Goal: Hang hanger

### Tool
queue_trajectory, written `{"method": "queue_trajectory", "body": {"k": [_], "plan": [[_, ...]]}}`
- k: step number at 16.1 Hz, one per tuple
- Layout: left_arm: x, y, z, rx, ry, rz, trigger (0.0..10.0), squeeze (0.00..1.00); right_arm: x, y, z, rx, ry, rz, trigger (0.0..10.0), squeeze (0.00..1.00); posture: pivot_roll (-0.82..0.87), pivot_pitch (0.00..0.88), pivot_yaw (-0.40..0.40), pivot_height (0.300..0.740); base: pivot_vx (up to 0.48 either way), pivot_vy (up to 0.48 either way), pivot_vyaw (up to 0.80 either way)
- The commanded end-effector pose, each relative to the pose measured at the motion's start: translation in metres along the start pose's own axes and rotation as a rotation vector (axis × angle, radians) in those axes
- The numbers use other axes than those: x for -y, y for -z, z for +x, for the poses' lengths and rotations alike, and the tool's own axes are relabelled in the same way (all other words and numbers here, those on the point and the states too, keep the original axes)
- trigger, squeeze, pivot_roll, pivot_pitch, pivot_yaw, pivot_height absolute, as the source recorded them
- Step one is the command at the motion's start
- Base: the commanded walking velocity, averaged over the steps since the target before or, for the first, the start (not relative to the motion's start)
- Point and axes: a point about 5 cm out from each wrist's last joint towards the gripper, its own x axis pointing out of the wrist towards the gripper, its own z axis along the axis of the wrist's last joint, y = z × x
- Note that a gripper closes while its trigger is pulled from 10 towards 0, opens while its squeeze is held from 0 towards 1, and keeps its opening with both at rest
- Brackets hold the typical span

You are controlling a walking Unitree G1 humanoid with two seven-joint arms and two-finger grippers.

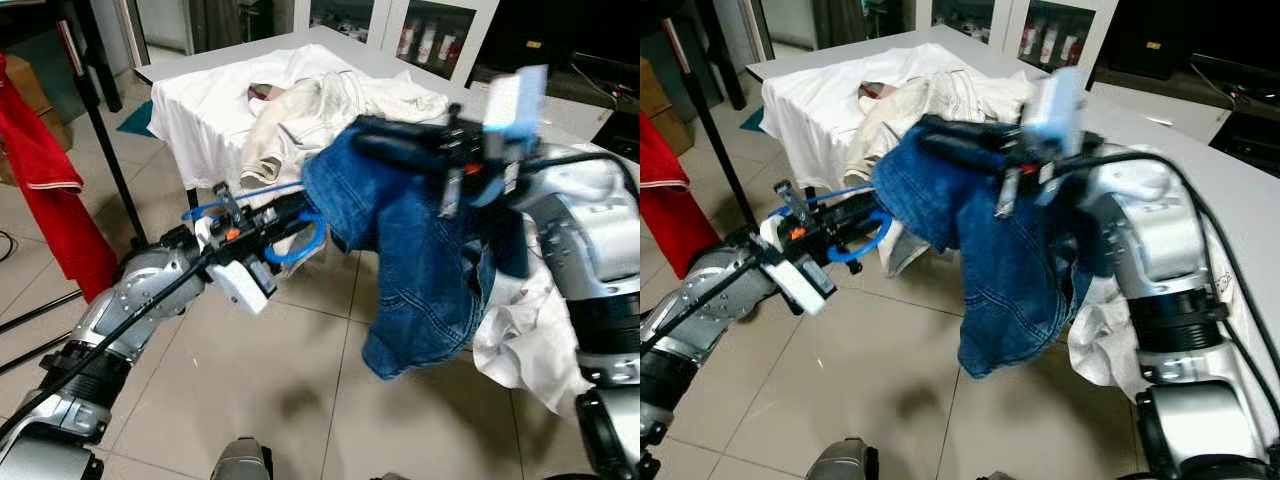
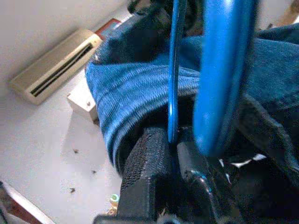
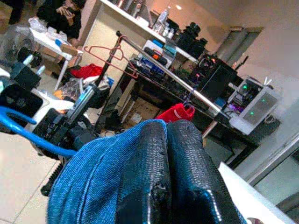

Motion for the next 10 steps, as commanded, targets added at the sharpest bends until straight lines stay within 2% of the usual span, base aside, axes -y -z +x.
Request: {"method": "queue_trajectory", "body": {"k": [1, 3, 5, 6, 8, 10], "plan": [[-0.007, -0.013, 0.008, 0.073, -0.041, 0.013, 10.0, 0.0, 0.002, -0.001, 0.002, -0.013, 0.01, -0.028, 0.0, 0.0, 0.16, 0.0, -0.079, 0.71, 0.0, 0.0, 0.0], [-0.009, -0.019, 0.011, 0.086, -0.079, 0.0, 10.0, 0.0, 0.01, -0.004, 0.001, -0.015, 0.074, -0.069, 0.0, 0.0, 0.16, 0.0, -0.087, 0.71, 0.0, 0.0, 0.0], [-0.01, -0.021, 0.014, 0.093, -0.103, -0.006, 10.0, 0.0, 0.011, -0.002, 0.002, -0.044, 0.084, -0.098, 0.0, 0.0, 0.16, 0.0, -0.087, 0.71, 0.0, 0.0, 0.0], [-0.009, -0.024, 0.017, 0.092, -0.145, -0.018, 10.0, 0.0, 0.009, 0.004, 0.003, -0.099, 0.089, -0.139, 0.0, 0.0, 0.16, 0.0, -0.093, 0.71, 0.0, 0.0, 0.0], [-0.004, -0.024, 0.016, 0.081, -0.152, -0.027, 10.0, 0.0, 0.007, 0.006, 0.002, -0.115, 0.09, -0.153, 0.2, 0.0, 0.16, 0.0, -0.092, 0.71, 0.0, 0.0, 0.0], [-0.001, -0.024, 0.014, 0.037, -0.239, -0.014, 10.0, 0.0, -0.002, 0.006, 0.001, -0.142, 0.068, -0.175, 0.4, 0.0, 0.15, 0.0, -0.088, 0.71, 0.0, 0.0, 0.0]]}}
